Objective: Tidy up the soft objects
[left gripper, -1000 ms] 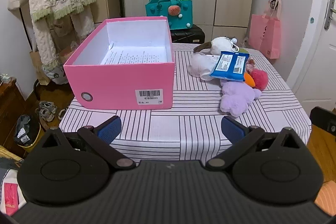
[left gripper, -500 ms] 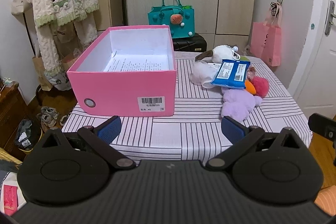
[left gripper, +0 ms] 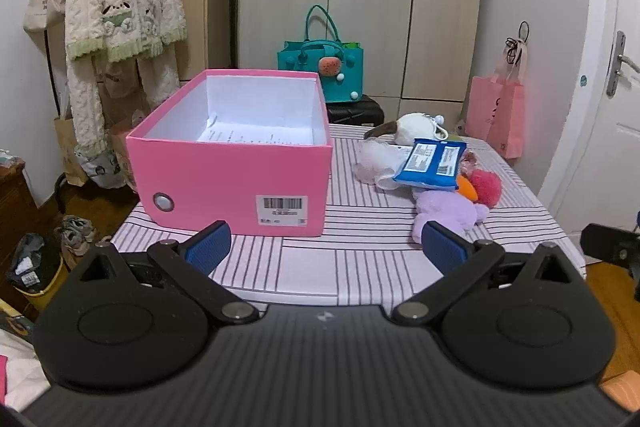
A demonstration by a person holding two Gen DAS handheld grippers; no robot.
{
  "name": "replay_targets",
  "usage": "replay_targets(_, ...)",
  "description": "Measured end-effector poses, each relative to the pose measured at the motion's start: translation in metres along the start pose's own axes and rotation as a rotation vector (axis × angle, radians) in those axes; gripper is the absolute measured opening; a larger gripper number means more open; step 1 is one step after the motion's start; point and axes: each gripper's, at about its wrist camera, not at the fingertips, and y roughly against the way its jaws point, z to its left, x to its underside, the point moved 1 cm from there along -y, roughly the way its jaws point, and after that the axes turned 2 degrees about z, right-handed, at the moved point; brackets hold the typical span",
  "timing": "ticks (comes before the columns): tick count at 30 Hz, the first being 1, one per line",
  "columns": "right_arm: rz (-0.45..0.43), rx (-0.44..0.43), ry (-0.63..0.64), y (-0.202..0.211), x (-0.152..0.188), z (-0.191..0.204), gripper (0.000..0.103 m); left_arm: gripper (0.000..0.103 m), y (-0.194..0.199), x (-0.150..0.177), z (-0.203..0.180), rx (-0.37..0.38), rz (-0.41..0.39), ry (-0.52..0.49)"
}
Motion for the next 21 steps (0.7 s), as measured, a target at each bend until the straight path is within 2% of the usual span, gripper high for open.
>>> replay_targets(16,-0.012,-0.009,0.022,0.0024,0.0039,0.0034,0.100,0.103,-0.0028,0.0032,-0.0014,-0.034,0.018,-0.042)
replay_targets(21,-0.019,-0.055,0.043,0.0002,0.0008,0.0025,0.100,0.103,-0.0035,0.0025,-0.0040,-0.008,0.023,-0.089)
